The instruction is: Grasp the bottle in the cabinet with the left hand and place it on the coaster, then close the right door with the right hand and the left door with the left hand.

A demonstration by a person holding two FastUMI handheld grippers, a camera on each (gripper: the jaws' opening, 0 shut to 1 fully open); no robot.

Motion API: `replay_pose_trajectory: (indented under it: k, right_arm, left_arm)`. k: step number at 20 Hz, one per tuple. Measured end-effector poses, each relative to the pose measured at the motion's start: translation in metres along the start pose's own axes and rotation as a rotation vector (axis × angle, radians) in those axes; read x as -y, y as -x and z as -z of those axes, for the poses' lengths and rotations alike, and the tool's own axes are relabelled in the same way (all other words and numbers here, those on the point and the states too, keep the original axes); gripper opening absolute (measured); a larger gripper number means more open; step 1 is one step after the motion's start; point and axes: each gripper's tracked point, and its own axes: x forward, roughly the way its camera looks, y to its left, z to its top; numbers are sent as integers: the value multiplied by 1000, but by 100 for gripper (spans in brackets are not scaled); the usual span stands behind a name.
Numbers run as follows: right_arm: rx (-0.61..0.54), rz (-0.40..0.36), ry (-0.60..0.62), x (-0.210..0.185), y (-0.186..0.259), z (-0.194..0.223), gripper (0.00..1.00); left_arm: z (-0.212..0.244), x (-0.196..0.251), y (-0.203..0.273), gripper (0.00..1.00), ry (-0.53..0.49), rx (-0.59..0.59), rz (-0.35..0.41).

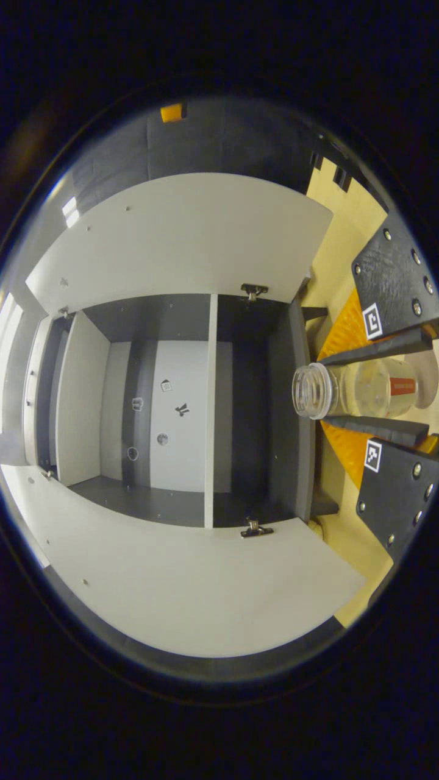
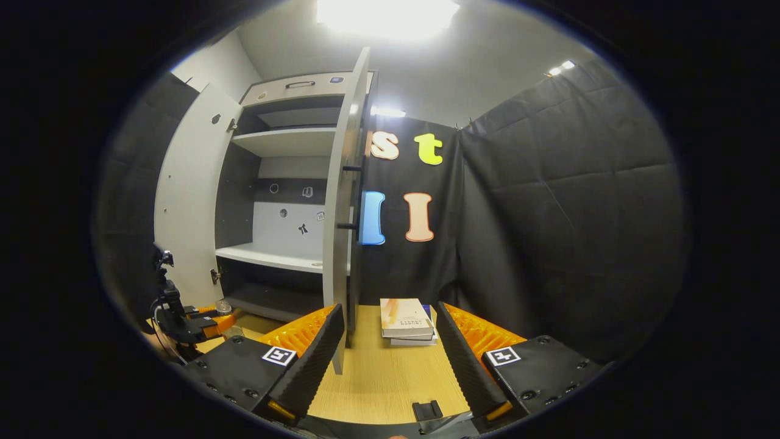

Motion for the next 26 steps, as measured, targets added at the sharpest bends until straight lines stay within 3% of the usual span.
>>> replay_pose_trajectory:
  k: [8, 15, 17, 18, 21, 22, 26]
  right_arm:
    - [-31, 14, -2, 3, -4, 11, 97]
    - [-26, 3, -23, 0, -14, 10, 97]
    - [-20, -4, -33, -1, -18, 8, 97]
    - [-16, -8, -39, -1, -20, 6, 97]
    - [-5, -14, -54, 0, -27, -1, 97]
    - [2, -13, -58, 3, -30, -5, 97]
    - [31, -8, -96, 15, -45, -29, 97]
  left_arm:
    - [48, 8, -3, 45, -21, -40, -24]
    - [48, 15, 9, 47, -24, -49, -40]
    - [47, 15, 10, 53, -10, -60, -44]
    - [46, 13, 11, 73, -15, -62, -53]
    - [32, 12, 18, 80, -33, -57, -68]
    - [25, 13, 22, 90, -36, -54, -72]
    - [-22, 15, 42, 91, -35, -25, -86]
